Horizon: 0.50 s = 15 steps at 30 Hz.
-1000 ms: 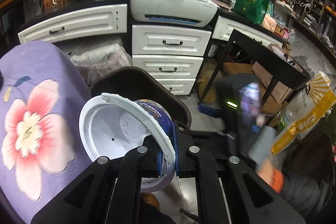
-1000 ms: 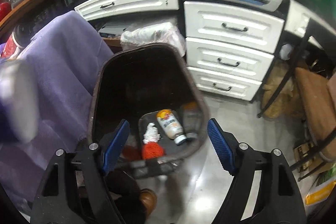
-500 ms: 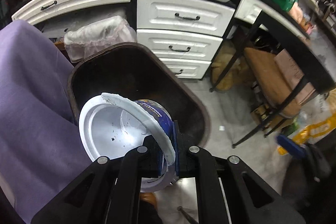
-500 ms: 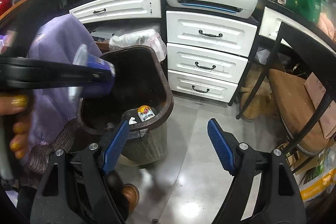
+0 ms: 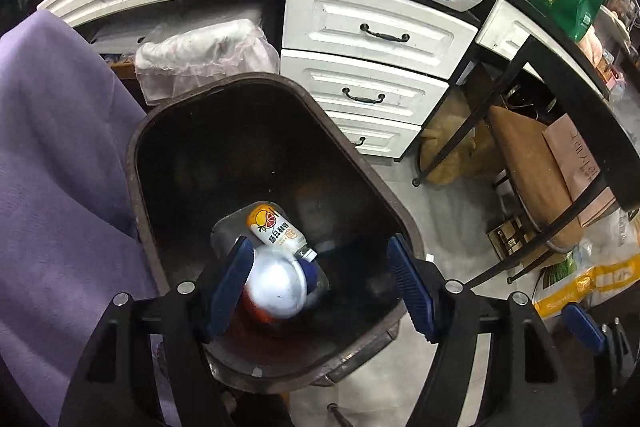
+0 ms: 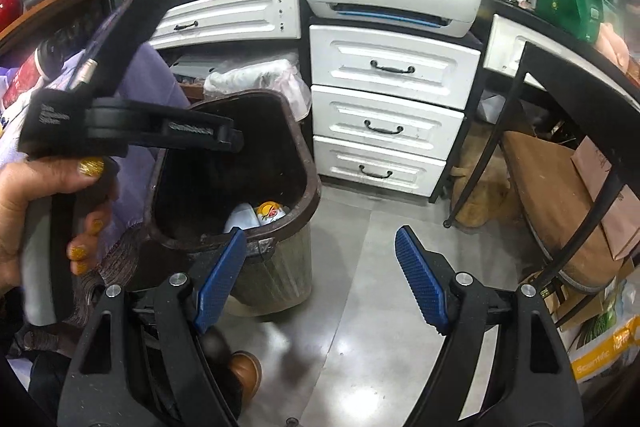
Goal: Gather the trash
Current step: 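Lower the yogurt cup into the bin and open the left tool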
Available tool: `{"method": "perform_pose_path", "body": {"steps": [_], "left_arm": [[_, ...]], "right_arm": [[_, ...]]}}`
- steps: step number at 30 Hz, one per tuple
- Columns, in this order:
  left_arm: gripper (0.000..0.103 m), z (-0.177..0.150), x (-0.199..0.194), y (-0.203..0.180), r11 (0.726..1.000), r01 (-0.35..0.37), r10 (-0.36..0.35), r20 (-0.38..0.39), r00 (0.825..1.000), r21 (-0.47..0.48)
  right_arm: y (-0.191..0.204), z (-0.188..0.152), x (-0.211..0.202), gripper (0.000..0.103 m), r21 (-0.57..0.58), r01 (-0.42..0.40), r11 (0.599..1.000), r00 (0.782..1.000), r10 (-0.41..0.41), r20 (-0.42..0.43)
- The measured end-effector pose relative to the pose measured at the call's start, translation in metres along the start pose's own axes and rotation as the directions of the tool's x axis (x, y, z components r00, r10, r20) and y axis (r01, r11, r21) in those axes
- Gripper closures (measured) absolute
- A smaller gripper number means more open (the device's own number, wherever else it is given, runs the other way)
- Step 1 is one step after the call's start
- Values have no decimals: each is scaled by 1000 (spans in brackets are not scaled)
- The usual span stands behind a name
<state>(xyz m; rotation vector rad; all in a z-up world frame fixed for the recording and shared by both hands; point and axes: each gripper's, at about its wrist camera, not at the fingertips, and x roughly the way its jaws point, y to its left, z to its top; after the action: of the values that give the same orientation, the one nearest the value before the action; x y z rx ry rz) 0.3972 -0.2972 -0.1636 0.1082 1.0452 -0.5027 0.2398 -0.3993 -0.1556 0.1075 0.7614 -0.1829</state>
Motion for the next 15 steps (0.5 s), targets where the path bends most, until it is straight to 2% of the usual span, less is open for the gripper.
{"method": "perform_pose_path", "body": {"steps": [4,8,11,15], "left_arm": [[32,-1,-35,-5,1000,11,-11,75,997,7],[29,-11,-92,-7,1000,-2,-1,165,986,19],[19,-21,-129,-8,998,-28,15,235,972,55],[17,-36,-171,-5,993,-70,40,287,957,97]], "right_arm": [[-8,1,-6,26,28,26,999,999,-27,20],[-10,6,-14,26,39,27,999,999,-28,36],[-1,12,-22,26,28,1,1000,999,-2,54],[20,23,-34,26,4,-70,998,995,69,69]]}}
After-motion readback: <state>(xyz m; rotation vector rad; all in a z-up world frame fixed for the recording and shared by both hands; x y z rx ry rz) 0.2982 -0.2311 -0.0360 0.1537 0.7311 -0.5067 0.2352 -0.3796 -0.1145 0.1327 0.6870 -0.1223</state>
